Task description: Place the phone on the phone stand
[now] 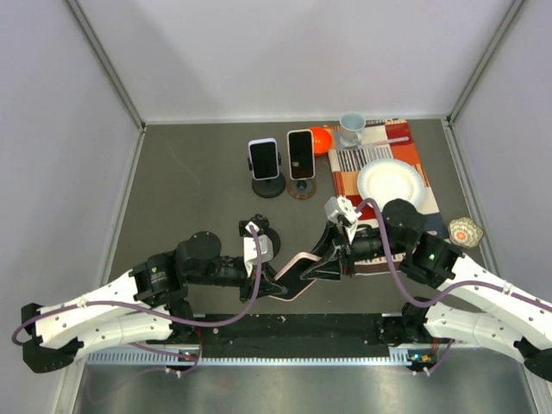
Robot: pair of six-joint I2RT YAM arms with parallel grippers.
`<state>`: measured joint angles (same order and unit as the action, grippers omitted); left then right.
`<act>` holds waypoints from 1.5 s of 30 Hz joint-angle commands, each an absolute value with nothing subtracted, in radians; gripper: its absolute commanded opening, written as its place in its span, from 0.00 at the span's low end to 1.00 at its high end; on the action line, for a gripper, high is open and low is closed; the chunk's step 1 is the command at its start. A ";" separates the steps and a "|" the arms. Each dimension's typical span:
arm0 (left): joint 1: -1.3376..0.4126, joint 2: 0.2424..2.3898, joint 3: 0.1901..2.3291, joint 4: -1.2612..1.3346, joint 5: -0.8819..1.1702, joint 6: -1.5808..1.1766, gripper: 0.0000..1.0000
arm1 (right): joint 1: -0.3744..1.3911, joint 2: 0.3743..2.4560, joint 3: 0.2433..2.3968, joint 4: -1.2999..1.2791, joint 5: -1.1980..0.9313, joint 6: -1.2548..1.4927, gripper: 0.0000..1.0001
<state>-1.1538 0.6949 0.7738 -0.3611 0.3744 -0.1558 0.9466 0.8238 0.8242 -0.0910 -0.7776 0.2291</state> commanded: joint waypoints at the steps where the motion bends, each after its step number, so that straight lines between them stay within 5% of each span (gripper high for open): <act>1: -1.149 0.695 0.805 -0.259 0.368 -0.149 0.00 | 0.953 0.810 0.819 -0.008 -0.834 0.244 0.26; 4: -1.150 0.699 0.810 -0.258 0.342 -0.155 0.00 | 0.953 0.810 0.811 0.018 -0.827 0.245 0.00; 8: -1.150 0.706 0.830 -0.275 0.287 -0.166 0.00 | 0.960 0.796 0.795 0.032 -0.784 0.247 0.00; 9: -1.150 0.707 0.844 -0.287 0.232 -0.166 0.07 | 0.962 0.786 0.785 0.038 -0.725 0.235 0.00; 10: -1.149 0.703 0.853 -0.299 0.201 -0.175 0.30 | 0.962 0.773 0.775 0.044 -0.688 0.230 0.00; 13: -1.147 0.675 0.880 -0.344 0.051 -0.187 0.62 | 0.962 0.703 0.724 0.066 -0.534 0.219 0.00; 18: -1.146 0.620 0.952 -0.513 -0.476 -0.279 0.76 | 0.962 0.595 0.687 0.025 -0.283 0.235 0.00; 19: -1.144 0.624 0.966 -0.556 -0.652 -0.332 0.77 | 0.962 0.577 0.664 0.025 -0.238 0.236 0.00; 22: -1.144 0.634 0.977 -0.627 -0.755 -0.344 0.76 | 0.962 0.490 0.609 0.032 -0.072 0.258 0.00; 32: -1.059 0.801 0.950 -0.657 -0.665 -0.379 0.66 | 0.962 0.376 0.591 -0.055 -0.003 0.264 0.00; 40: -0.930 0.900 0.928 -0.581 -0.488 -0.374 0.47 | 0.963 0.357 0.607 -0.094 -0.028 0.290 0.00; 45: -0.930 0.891 0.894 -0.548 -0.434 -0.388 0.46 | 0.962 0.356 0.609 -0.075 -0.025 0.299 0.00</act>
